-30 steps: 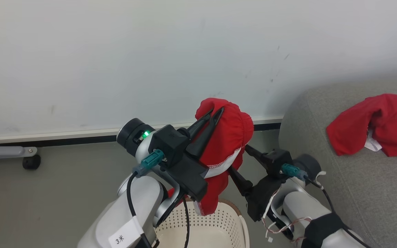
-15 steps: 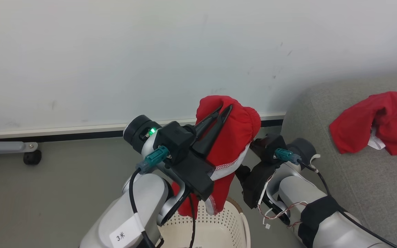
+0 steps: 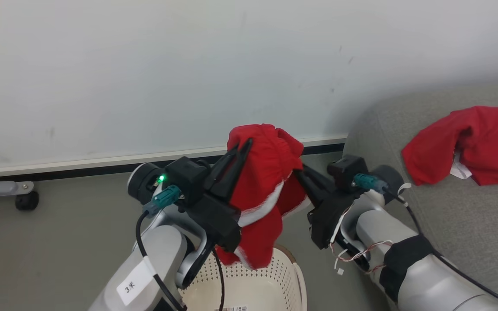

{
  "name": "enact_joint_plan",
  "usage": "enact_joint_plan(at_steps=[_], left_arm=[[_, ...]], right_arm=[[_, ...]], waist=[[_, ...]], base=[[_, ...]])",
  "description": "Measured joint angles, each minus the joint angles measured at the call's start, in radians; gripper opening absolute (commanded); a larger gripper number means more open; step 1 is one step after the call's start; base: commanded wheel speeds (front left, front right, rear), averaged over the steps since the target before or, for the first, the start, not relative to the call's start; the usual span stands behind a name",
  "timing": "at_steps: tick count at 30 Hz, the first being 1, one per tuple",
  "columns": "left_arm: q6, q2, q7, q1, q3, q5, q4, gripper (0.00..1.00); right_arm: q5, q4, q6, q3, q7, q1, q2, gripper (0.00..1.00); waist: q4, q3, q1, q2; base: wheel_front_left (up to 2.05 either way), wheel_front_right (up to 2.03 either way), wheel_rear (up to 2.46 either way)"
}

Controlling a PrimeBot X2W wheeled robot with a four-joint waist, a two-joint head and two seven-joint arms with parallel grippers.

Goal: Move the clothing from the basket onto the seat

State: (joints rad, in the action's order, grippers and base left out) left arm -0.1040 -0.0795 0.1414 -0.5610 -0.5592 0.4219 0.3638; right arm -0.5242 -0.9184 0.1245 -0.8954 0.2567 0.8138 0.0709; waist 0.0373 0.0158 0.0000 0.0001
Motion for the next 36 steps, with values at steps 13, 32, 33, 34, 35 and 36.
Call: enact_joint_plan(at_steps=[13,32,33,34,35,36], left_arm=[[0.026,-0.016,0.032,0.065,0.039,0.022,0.054,1.00],[0.025,-0.015,0.081,0.185,0.016,0.024,0.067,1.00],[0.025,-0.015,0.081,0.185,0.013,0.024,0.065,1.00],[0.025,-0.014,0.082,0.185,0.010,0.024,0.063,1.00],[0.025,-0.013,0.082,0.187,0.008,0.024,0.060,1.00],[0.025,-0.012,0.089,0.191,0.006,0.023,0.057,1.00]], right_arm=[[-0.032,0.000,0.000,0.041,0.000,0.057,0.061,0.00],[0.003,0.071,0.000,0.045,0.000,0.080,0.165,0.00],[0.007,0.076,0.000,0.047,0.000,0.081,0.168,0.00],[0.007,0.081,0.000,0.049,0.000,0.083,0.171,0.00],[0.009,0.087,0.000,0.049,0.000,0.084,0.174,0.00],[0.013,0.096,0.000,0.049,0.000,0.086,0.176,0.00]], waist=[[0.080,-0.010,0.0000,0.0000],[0.273,-0.006,0.0000,0.0000],[0.287,-0.006,-0.0001,0.0000],[0.300,-0.006,0.0000,0.0000],[0.313,-0.006,0.0000,0.0000],[0.326,-0.006,0.0000,0.0000]], base=[[0.00,0.00,0.00],[0.00,0.00,0.00],[0.00,0.00,0.00],[0.00,0.00,0.00],[0.00,0.00,0.00],[0.00,0.00,0.00]])
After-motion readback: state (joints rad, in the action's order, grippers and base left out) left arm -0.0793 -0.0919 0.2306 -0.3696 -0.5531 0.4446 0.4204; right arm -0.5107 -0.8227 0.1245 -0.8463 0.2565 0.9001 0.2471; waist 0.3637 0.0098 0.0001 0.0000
